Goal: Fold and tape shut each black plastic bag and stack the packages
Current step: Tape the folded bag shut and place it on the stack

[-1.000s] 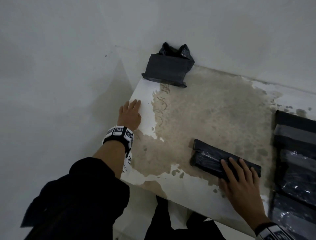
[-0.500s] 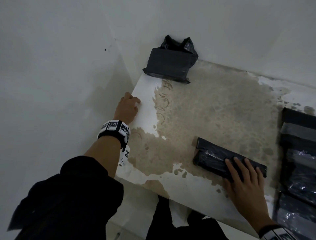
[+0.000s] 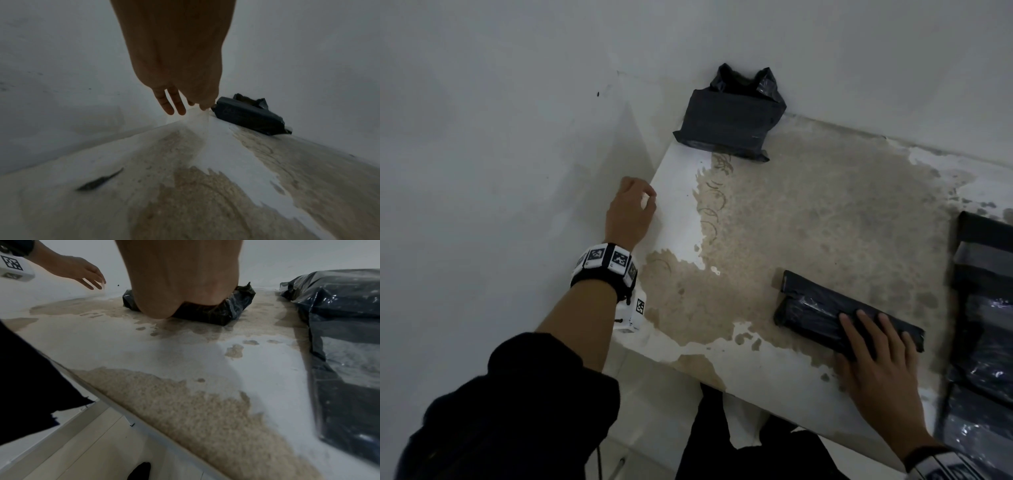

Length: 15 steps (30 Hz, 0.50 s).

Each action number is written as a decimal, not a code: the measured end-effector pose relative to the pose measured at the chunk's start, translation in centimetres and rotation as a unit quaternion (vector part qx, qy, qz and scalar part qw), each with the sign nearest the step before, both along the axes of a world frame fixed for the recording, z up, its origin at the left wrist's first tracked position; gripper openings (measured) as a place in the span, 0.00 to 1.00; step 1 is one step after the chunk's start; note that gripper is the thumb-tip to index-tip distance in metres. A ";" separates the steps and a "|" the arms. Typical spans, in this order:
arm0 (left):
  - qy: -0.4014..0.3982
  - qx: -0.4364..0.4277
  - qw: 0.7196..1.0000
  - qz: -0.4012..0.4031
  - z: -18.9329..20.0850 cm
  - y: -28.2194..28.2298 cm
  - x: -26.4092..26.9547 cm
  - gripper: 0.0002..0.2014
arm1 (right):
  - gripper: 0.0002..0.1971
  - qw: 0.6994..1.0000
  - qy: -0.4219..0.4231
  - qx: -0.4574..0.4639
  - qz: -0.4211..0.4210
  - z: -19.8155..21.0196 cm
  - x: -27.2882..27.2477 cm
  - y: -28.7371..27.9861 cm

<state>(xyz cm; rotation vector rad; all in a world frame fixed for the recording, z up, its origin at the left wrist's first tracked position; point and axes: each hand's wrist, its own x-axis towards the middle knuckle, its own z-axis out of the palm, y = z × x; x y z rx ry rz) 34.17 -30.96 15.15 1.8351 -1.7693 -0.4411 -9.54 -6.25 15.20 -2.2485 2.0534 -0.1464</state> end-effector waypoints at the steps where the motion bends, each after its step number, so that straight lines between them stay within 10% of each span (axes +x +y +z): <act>1: 0.011 -0.014 1.000 0.005 -0.2 0.6 0.1 0.10 | 0.33 1.000 -0.001 -0.001 0.000 0.0 0.0 0.0; 9: -0.159 0.038 0.969 -0.186 -3.2 9.5 -5.8 0.29 | 0.35 1.000 -0.002 -0.010 -0.005 -0.2 0.2 0.2; 15: -0.210 0.090 0.958 -0.176 -4.6 10.9 -10.6 0.36 | 0.39 1.000 0.008 0.007 0.000 0.1 -0.1 0.0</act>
